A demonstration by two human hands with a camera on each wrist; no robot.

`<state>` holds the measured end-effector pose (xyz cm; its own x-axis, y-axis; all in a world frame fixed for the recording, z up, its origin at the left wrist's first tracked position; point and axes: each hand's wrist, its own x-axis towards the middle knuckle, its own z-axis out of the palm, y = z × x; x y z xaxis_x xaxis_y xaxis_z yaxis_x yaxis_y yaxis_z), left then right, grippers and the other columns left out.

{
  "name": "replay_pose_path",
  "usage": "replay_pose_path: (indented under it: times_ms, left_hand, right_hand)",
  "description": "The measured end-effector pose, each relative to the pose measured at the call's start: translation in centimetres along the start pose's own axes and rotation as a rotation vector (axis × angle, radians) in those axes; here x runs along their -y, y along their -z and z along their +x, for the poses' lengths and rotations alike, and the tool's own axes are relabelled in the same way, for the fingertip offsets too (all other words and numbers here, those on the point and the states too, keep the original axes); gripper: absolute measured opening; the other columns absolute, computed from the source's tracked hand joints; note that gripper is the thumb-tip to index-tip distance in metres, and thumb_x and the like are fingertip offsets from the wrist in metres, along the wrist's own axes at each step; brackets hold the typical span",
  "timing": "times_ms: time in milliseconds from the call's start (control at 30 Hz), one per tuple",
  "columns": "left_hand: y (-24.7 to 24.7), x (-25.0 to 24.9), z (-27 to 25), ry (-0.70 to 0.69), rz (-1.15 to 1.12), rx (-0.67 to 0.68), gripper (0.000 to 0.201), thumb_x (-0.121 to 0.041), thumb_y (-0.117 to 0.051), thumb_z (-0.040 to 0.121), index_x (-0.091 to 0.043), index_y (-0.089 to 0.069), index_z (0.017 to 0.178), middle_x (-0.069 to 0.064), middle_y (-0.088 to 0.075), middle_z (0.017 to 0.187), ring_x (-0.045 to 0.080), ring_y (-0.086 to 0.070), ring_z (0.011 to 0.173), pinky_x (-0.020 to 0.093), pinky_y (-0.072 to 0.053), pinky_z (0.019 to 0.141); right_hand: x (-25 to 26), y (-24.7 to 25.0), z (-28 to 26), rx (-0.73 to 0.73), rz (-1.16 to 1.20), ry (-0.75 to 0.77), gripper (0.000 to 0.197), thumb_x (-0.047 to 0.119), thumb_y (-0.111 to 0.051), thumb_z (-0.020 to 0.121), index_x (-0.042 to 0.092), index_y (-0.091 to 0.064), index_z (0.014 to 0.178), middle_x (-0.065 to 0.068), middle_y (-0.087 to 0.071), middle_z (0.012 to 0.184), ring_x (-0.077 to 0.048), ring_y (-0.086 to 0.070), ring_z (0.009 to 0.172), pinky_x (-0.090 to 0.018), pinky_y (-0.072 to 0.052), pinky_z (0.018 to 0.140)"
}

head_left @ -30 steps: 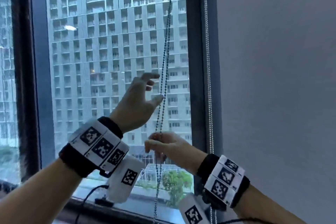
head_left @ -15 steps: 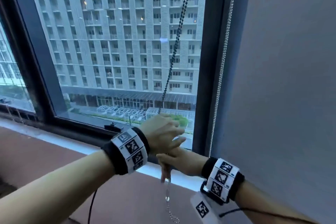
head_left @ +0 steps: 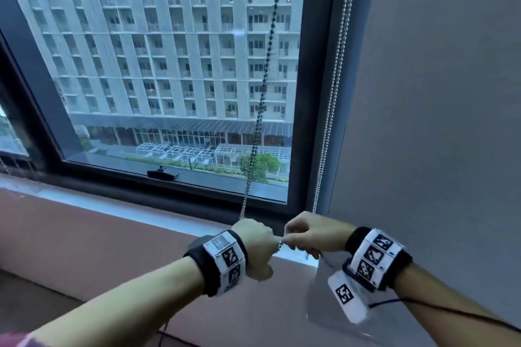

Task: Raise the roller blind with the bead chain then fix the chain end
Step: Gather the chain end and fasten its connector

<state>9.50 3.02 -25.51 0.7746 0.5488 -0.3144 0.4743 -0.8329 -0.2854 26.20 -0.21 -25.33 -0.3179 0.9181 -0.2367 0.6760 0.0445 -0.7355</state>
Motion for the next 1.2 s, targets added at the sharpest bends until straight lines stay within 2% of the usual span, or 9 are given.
replay_pose_path:
  times_ms: [200, 367, 533, 633, 767, 867, 933, 1033, 1200]
  left_hand:
    - [2.0, 0.5, 0.9, -0.178, -1.182, -0.014, 0.028, -0.016, -0.049, 0.074, -0.011, -0.067, 0.095, 0.01, -0.071, 0.088, 0.021, -0.068, 0.077, 0.031, -0.053, 0.068]
    - [2.2, -0.1, 1.2, -0.219, -1.521, -0.071, 0.028, -0.016, -0.052, 0.074, -0.006, -0.067, 0.095, 0.008, -0.07, 0.083, 0.02, -0.068, 0.077, 0.03, -0.052, 0.072]
    - [4.1, -2.5, 1.8, -0.231, -2.198, 0.061, 0.062, -0.056, -0.045, 0.086, 0.003, -0.058, 0.101, 0.018, -0.063, 0.089, 0.027, -0.068, 0.083, 0.038, -0.056, 0.076]
    - [4.5, -3.3, 2.0, -0.113, -2.212, 0.014, 0.081, -0.075, -0.02, 0.084, -0.004, -0.061, 0.084, 0.014, -0.061, 0.079, 0.022, -0.065, 0.075, 0.033, -0.054, 0.069]
    - [3.4, -2.2, 1.8, -0.11, -2.256, 0.001, 0.085, -0.08, -0.014, 0.08, -0.006, -0.053, 0.064, 0.009, -0.056, 0.068, 0.02, -0.06, 0.063, 0.027, -0.047, 0.061]
    - [3.4, -2.0, 1.9, -0.185, -2.436, -0.059, 0.087, -0.08, -0.018, 0.079, -0.004, -0.053, 0.059, 0.011, -0.059, 0.063, 0.025, -0.059, 0.063, 0.035, -0.042, 0.066]
    - [3.5, -2.0, 2.2, -0.193, -2.519, -0.174, 0.091, -0.08, -0.02, 0.079, -0.001, -0.064, 0.07, 0.014, -0.066, 0.072, 0.029, -0.065, 0.074, 0.036, -0.046, 0.073]
    - [3.1, -1.2, 2.8, -0.161, -2.576, -0.364, 0.095, -0.076, -0.021, 0.083, 0.003, -0.064, 0.111, 0.02, -0.066, 0.11, 0.032, -0.061, 0.109, 0.041, -0.04, 0.102]
    - [2.4, 0.1, 3.2, 0.023, -2.285, -0.515, 0.089, -0.068, -0.003, 0.087, -0.008, -0.044, 0.139, 0.012, -0.047, 0.145, 0.02, -0.029, 0.143, 0.042, -0.009, 0.118]
  right_hand:
    - [-0.5, 2.6, 0.2, -0.239, 0.369, 0.177, 0.027, 0.019, -0.06, 0.094, 0.016, -0.06, 0.067, 0.009, -0.05, 0.05, -0.004, -0.04, 0.038, -0.015, -0.032, 0.039]
    - [-0.9, 2.2, 0.1, -0.282, 0.477, 0.245, 0.025, 0.016, -0.054, 0.098, 0.01, -0.06, 0.074, 0.008, -0.056, 0.055, -0.004, -0.047, 0.042, -0.016, -0.037, 0.042]
    - [-1.3, 1.8, 0.3, -0.391, 0.749, 0.298, 0.018, 0.014, -0.055, 0.096, 0.004, -0.056, 0.08, 0.007, -0.059, 0.052, 0.0, -0.05, 0.038, -0.012, -0.039, 0.036]
    - [-1.2, 1.9, -0.2, -0.336, 0.881, 0.306, 0.02, 0.016, -0.052, 0.095, 0.003, -0.051, 0.08, 0.007, -0.055, 0.043, -0.001, -0.043, 0.027, -0.013, -0.035, 0.028]
    - [-2.3, 1.0, 0.2, -0.231, 0.935, 0.261, 0.025, 0.026, -0.065, 0.087, 0.007, -0.052, 0.076, 0.004, -0.048, 0.038, -0.005, -0.041, 0.027, -0.015, -0.037, 0.032]
    - [-3.3, -0.9, 0.8, -0.227, 1.036, 0.175, 0.013, 0.002, -0.051, 0.079, 0.013, -0.053, 0.084, 0.009, -0.04, 0.042, -0.001, -0.033, 0.032, -0.014, -0.024, 0.037]
    - [-3.1, -2.2, 0.8, -0.258, 1.034, 0.111, 0.016, 0.005, -0.043, 0.076, 0.02, -0.048, 0.071, 0.008, -0.034, 0.044, -0.003, -0.027, 0.034, -0.017, -0.017, 0.042]
    - [-2.3, -3.7, 0.3, -0.191, 0.895, 0.065, 0.048, 0.023, -0.04, 0.102, 0.024, -0.042, 0.054, 0.007, -0.029, 0.045, -0.006, -0.021, 0.037, -0.016, -0.016, 0.042]
    - [-1.9, -4.6, -0.7, -0.286, 0.372, 0.127, 0.036, 0.027, -0.038, 0.104, 0.017, -0.052, 0.072, 0.013, -0.037, 0.051, -0.005, -0.034, 0.042, -0.022, -0.03, 0.044]
